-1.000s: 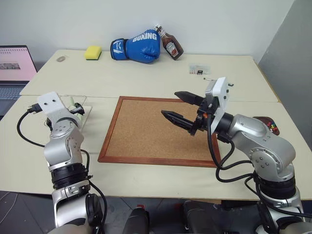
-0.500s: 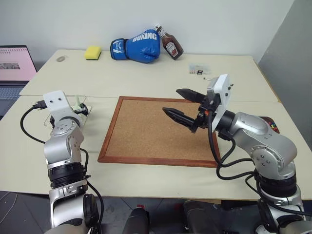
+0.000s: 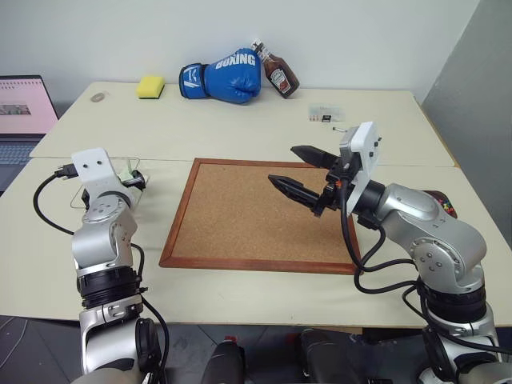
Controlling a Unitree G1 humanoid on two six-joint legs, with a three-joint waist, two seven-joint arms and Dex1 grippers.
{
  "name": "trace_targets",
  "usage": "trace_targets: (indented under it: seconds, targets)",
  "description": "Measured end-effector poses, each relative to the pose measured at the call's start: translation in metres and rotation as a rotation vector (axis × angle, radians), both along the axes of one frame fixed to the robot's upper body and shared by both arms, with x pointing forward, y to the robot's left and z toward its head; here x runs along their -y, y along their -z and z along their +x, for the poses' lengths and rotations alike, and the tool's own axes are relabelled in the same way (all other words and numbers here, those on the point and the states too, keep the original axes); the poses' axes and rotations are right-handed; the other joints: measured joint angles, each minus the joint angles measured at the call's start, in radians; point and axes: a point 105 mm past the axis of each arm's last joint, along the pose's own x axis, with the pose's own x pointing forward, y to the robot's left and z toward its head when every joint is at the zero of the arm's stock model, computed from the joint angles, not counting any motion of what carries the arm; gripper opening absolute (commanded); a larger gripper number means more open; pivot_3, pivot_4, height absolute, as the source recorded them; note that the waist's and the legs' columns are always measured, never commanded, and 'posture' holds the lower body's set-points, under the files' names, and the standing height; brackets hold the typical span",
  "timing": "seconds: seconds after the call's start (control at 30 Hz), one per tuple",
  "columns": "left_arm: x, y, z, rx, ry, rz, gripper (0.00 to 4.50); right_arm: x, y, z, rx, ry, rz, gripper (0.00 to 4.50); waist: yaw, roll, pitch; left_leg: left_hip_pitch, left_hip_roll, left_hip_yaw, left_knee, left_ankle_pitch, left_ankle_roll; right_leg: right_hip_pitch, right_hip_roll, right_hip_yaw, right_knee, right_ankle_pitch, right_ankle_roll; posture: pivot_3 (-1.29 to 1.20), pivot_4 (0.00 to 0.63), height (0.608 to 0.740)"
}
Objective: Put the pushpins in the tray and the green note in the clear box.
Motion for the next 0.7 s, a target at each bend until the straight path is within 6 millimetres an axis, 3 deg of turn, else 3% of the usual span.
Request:
trace_targets:
  seconds: [0.47, 0.6, 0.7]
  targets:
    - [-0.007, 0.006, -0.003, -0.034, -0.039, 0.003, 4.46, 0.001, 0.000, 0.000, 0.001, 0.004, -0.001, 4.06, 0.000, 0.000, 0.000, 0.000, 0.000, 0.000, 0.000, 0.000, 0.000, 0.000, 0.000, 0.000, 0.000, 0.000, 0.000, 0.00, 0.150, 0.740]
    - [-0.005, -0.006, 0.000, 0.031, -0.022, 0.037, 4.46, 0.002, 0.000, 0.001, 0.003, 0.007, -0.003, 4.06, 0.000, 0.000, 0.000, 0.000, 0.000, 0.000, 0.000, 0.000, 0.000, 0.000, 0.000, 0.000, 0.000, 0.000, 0.000, 0.00, 0.150, 0.740]
    - [0.008, -0.031, 0.004, 0.138, 0.053, 0.109, 4.46, 0.004, -0.002, 0.002, 0.006, 0.018, -0.003, 4.06, 0.001, 0.000, 0.000, -0.001, 0.000, 0.000, 0.000, 0.000, 0.000, 0.000, 0.000, 0.000, -0.001, 0.000, 0.000, 0.00, 0.150, 0.740]
